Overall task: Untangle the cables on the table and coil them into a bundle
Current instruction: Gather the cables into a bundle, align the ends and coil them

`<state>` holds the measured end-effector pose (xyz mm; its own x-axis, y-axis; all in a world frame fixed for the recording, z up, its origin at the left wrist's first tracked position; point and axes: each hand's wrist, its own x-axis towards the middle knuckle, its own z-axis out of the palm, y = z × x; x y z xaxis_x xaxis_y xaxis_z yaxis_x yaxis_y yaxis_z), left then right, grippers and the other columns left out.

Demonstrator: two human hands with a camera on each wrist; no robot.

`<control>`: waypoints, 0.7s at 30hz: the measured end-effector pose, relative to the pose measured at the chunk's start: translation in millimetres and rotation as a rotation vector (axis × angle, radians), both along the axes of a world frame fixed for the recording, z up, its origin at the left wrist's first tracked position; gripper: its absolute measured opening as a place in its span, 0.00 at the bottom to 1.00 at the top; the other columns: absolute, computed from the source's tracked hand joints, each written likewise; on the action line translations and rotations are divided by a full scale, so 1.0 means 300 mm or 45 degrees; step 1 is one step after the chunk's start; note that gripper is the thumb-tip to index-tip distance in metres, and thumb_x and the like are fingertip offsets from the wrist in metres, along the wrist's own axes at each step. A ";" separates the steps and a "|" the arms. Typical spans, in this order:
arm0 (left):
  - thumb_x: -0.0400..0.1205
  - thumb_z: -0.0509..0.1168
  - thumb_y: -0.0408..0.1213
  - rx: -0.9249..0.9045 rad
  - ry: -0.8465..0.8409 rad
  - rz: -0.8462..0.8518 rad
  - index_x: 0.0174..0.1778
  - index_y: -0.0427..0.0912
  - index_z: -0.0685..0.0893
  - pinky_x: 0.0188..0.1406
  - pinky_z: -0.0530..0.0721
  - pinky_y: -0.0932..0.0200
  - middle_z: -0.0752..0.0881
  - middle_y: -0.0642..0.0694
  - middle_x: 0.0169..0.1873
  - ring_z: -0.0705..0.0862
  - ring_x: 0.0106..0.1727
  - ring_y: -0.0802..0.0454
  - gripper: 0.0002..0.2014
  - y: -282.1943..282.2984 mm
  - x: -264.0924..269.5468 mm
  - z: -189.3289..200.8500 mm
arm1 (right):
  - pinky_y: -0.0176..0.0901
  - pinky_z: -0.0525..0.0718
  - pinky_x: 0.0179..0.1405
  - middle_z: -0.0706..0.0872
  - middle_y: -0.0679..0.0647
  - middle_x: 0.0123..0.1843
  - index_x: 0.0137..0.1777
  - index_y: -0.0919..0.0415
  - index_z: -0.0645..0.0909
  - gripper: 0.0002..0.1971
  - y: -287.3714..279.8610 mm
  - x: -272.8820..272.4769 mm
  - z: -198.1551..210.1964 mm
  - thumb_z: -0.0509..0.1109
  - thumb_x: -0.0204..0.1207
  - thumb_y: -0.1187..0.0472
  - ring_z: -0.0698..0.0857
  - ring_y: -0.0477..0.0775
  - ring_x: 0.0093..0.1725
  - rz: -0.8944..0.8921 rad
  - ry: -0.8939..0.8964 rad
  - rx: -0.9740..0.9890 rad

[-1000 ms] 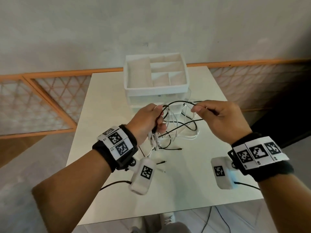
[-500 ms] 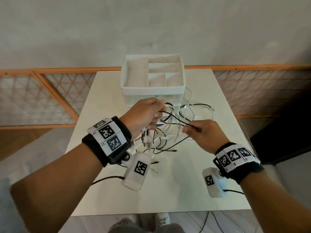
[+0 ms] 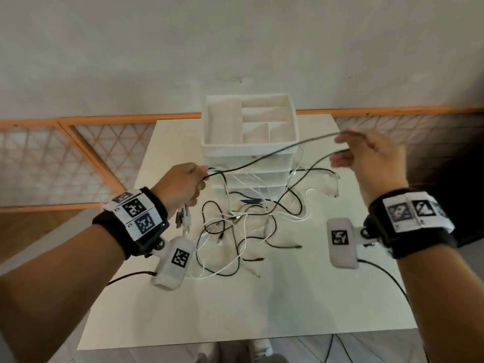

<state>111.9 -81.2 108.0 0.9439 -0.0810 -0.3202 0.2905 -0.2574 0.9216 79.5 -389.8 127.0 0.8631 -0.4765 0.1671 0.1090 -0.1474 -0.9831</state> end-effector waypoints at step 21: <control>0.88 0.59 0.35 -0.070 0.216 0.079 0.41 0.37 0.78 0.23 0.73 0.59 0.78 0.44 0.28 0.76 0.23 0.51 0.10 0.269 0.059 -0.102 | 0.56 0.82 0.47 0.89 0.62 0.57 0.60 0.66 0.86 0.20 0.447 -0.093 0.188 0.60 0.72 0.63 0.88 0.70 0.47 0.513 -0.394 -0.029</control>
<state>129.6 -0.7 77.3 0.8803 -0.0462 -0.4721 0.4570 -0.1844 0.8702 51.6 -255.7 183.2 0.8862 -0.1090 0.4502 0.4469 -0.0546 -0.8929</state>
